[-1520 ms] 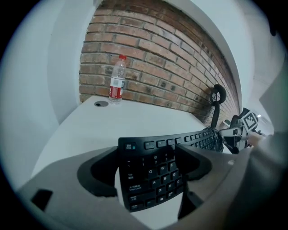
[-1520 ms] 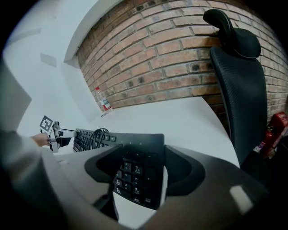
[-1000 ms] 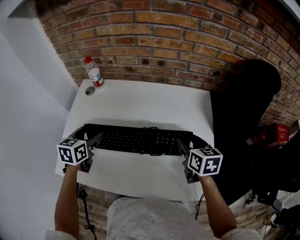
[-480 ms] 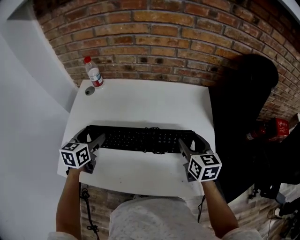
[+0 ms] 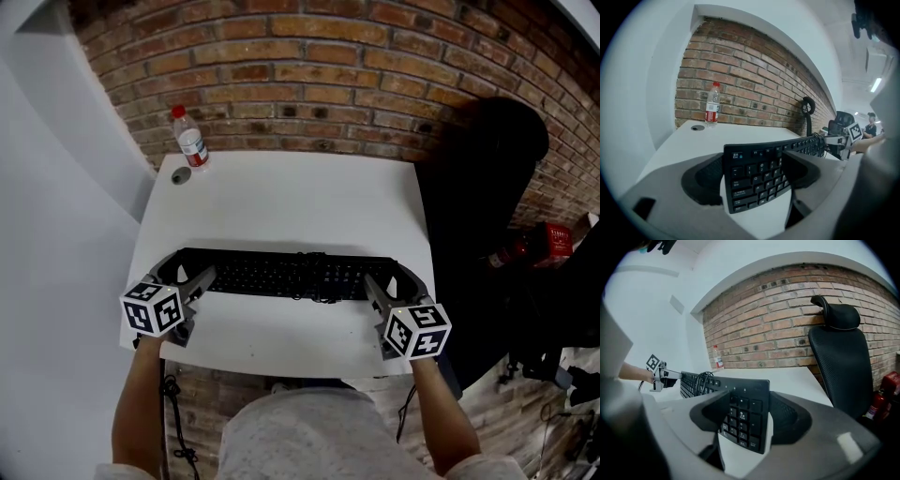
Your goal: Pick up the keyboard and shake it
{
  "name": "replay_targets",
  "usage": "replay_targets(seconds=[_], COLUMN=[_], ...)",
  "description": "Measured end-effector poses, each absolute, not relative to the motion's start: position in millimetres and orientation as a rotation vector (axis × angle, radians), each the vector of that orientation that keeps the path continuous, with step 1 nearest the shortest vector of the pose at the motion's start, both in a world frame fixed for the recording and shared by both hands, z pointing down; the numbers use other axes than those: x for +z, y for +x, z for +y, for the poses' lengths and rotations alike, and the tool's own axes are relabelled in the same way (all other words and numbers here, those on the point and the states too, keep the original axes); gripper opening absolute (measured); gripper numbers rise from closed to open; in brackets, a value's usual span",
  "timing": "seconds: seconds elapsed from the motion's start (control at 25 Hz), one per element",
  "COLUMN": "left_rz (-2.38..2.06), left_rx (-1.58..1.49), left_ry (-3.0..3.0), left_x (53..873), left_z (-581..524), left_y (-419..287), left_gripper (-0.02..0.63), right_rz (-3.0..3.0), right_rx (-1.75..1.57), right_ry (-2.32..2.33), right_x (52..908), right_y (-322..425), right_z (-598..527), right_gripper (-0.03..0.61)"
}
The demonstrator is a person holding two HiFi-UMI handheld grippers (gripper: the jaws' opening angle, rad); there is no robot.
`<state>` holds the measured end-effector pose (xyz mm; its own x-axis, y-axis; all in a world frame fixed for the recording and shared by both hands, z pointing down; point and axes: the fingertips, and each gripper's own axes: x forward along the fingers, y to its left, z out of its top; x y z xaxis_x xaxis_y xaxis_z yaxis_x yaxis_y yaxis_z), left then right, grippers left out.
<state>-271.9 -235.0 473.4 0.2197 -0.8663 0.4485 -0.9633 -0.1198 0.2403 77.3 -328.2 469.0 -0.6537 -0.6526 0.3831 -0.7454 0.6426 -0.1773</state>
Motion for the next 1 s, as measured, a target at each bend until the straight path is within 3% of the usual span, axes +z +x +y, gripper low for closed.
replay_targets(seconds=[0.48, 1.0], left_rz=[-1.633, -1.598], left_rx=[0.283, 0.335], left_ry=[2.039, 2.091], left_x=[476, 470], left_z=[-219, -219], left_y=[-282, -285], left_gripper=[0.308, 0.305], right_rz=[-2.544, -2.530], right_rx=[0.554, 0.549], right_ry=[1.099, 0.954], right_x=[472, 465], right_y=[75, 69], right_z=[-314, -311], right_gripper=[0.272, 0.259])
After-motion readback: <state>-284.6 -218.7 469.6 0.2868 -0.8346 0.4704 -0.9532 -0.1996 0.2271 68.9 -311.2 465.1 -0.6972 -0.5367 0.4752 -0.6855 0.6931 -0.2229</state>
